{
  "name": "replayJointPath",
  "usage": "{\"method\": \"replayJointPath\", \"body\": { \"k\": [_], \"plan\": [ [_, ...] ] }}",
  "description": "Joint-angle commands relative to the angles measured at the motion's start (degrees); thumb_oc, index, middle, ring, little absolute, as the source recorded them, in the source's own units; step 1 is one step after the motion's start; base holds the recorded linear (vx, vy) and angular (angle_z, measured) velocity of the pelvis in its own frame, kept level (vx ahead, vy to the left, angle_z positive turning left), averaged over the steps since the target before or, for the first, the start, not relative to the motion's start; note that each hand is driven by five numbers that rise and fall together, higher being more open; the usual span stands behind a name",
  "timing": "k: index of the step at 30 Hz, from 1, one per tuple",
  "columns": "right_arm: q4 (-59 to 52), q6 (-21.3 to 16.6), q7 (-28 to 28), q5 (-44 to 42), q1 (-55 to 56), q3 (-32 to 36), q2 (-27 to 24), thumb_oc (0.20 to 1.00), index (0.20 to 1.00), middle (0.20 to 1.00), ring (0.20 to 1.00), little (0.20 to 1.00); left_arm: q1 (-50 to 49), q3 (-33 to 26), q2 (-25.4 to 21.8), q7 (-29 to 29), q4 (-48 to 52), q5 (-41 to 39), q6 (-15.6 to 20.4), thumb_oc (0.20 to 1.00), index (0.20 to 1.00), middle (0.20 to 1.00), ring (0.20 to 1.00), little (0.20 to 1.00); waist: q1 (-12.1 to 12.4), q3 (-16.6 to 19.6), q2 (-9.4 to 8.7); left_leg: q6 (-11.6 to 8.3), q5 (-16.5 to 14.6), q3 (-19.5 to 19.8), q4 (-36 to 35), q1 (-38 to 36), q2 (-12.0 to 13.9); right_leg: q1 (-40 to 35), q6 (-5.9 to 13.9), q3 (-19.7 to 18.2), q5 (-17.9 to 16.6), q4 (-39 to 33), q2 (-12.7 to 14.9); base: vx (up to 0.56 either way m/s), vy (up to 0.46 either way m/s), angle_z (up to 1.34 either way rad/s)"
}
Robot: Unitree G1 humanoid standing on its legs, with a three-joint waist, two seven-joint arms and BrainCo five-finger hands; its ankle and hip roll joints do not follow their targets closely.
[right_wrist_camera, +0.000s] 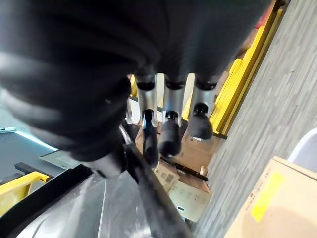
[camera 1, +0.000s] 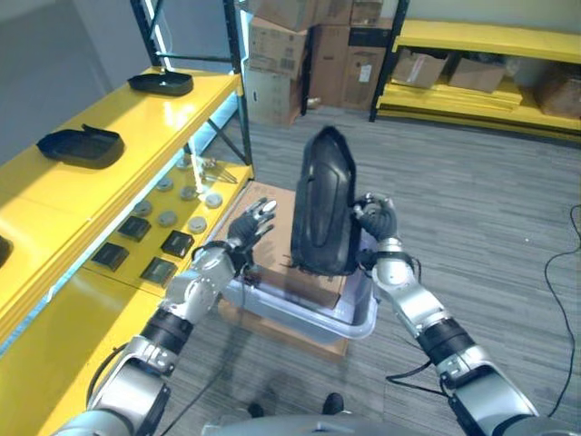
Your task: Move parts from the plastic box to the shelf.
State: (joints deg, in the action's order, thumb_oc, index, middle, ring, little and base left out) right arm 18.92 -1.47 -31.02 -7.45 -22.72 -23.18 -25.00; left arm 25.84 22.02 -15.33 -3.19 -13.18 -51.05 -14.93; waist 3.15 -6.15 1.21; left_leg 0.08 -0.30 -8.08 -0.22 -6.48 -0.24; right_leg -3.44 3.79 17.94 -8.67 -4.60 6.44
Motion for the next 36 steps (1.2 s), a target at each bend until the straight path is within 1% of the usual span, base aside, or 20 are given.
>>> {"method": "replayJointPath", "body": {
  "k": [1,4,6,12,14,18,19,25,26,31,33,36],
  "plan": [
    [0.15,-5.70,0.78,-0.45,-7.91,-0.91,0.58,0.200,0.200,0.200,0.200,0.200,6.50,3.52,1.56,1.44,-2.10,-2.32,1.26,1.000,1.000,1.000,1.000,1.000,1.50,3.91,-0.39,-1.40,-1.06,-0.64,1.14,3.64,2.30,-2.06,6.66,-0.10,7.23,3.64,3.73,0.00,0.000,0.00],
    [0.09,-5.71,1.32,-0.39,-8.16,-1.64,1.15,0.200,0.200,0.200,0.200,0.200,6.06,4.72,2.57,2.34,-1.50,-1.48,2.76,1.000,1.000,1.000,1.000,1.000,1.39,4.01,-0.44,-1.34,-1.14,-0.69,1.09,3.51,2.28,-2.02,6.64,-0.25,7.32,3.76,3.72,0.00,0.000,0.00],
    [0.03,-5.55,1.39,-0.41,-8.22,-1.92,1.38,0.200,0.200,0.200,0.200,0.200,6.09,4.97,2.64,2.48,-0.86,-1.32,2.88,1.000,1.000,1.000,1.000,1.000,1.38,4.11,-0.43,-1.31,-1.16,-0.78,0.99,3.39,2.28,-2.06,6.65,-0.28,7.34,3.74,3.73,0.00,0.000,0.00],
    [0.85,-5.70,1.28,-0.68,-8.75,-2.74,1.80,0.200,0.200,0.200,0.200,0.200,6.84,6.56,1.66,6.29,1.05,3.72,1.23,1.000,1.000,1.000,1.000,1.000,1.43,4.30,-0.33,-1.22,-1.19,-0.92,0.91,3.16,2.29,-2.08,6.66,-0.40,7.38,3.96,3.69,0.00,0.000,0.00],
    [0.93,-5.72,1.62,-0.87,-8.81,-2.82,1.67,0.200,0.200,0.200,0.200,0.200,7.10,7.54,1.08,8.03,1.15,7.81,2.19,1.000,1.000,1.000,1.000,1.000,1.31,4.39,-0.30,-1.20,-1.18,-0.99,0.88,3.08,2.27,-2.04,6.70,-0.57,7.37,4.00,3.66,0.00,0.000,0.00],
    [0.73,-5.03,2.35,-0.79,-9.03,-2.92,1.35,0.200,0.200,0.200,0.200,0.200,8.04,8.92,-0.18,8.55,3.13,13.72,4.62,1.000,1.000,1.000,1.000,1.000,1.23,4.51,-0.37,-1.09,-1.29,-1.05,0.73,2.93,2.24,-2.05,6.78,-0.68,7.44,4.00,3.68,0.00,0.000,0.00],
    [0.81,-5.01,2.35,-0.84,-9.03,-2.97,1.33,0.200,0.200,0.200,0.200,0.200,8.23,8.97,-0.36,8.59,3.46,13.96,4.53,1.000,1.000,1.000,1.000,1.000,1.24,4.53,-0.36,-1.08,-1.31,-1.06,0.72,2.90,2.23,-2.08,6.79,-0.67,7.45,4.00,3.70,0.00,0.000,0.00],
    [1.49,-5.54,2.69,-1.31,-8.85,-2.96,1.06,0.200,0.200,0.200,0.200,0.200,10.06,9.73,-3.43,11.68,6.23,22.21,2.73,1.000,1.000,1.000,1.000,1.000,1.15,4.69,-0.22,-1.13,-1.24,-1.26,0.47,2.42,2.25,-2.38,6.87,-0.69,7.42,3.94,3.65,0.00,0.000,0.00],
    [1.53,-5.87,2.80,-1.26,-8.72,-3.09,1.03,0.200,0.200,0.200,0.200,0.200,10.26,10.40,-4.07,12.41,6.12,22.72,1.80,1.000,1.000,1.000,1.000,1.000,1.05,4.73,-0.15,-1.13,-1.18,-1.25,0.43,2.35,2.25,-2.38,6.90,-0.74,7.38,3.99,3.66,0.00,0.000,0.00],
    [0.63,-5.66,3.28,-0.73,-8.57,-3.35,0.99,0.200,0.200,0.200,0.200,0.200,9.63,12.38,-4.50,13.48,5.66,22.94,0.99,1.000,1.000,1.000,1.000,1.000,0.68,4.88,-0.02,-0.91,-1.18,-1.35,0.32,2.36,2.11,-2.19,6.99,-1.05,7.42,4.07,3.68,0.00,0.013,-0.08],
    [0.50,-5.51,3.33,-0.93,-8.75,-3.68,1.16,0.200,0.200,0.200,0.200,0.200,9.12,13.50,-4.07,12.92,5.65,22.46,1.36,1.000,1.000,1.000,1.000,1.000,0.52,4.87,0.02,-0.87,-1.18,-1.39,0.24,2.27,2.10,-2.15,7.07,-1.20,7.42,4.13,3.72,0.00,0.005,-0.03],
    [-0.08,-4.82,2.82,-0.59,-8.86,-4.21,1.93,0.200,0.200,0.200,0.200,0.200,8.28,14.39,-2.82,11.52,5.76,19.23,-0.22,1.000,1.000,1.000,1.000,1.000,0.29,4.86,0.06,-0.80,-1.09,-1.41,0.06,2.23,2.06,-1.94,7.15,-1.38,7.41,4.25,3.74,0.00,0.000,0.00]
  ]
}}
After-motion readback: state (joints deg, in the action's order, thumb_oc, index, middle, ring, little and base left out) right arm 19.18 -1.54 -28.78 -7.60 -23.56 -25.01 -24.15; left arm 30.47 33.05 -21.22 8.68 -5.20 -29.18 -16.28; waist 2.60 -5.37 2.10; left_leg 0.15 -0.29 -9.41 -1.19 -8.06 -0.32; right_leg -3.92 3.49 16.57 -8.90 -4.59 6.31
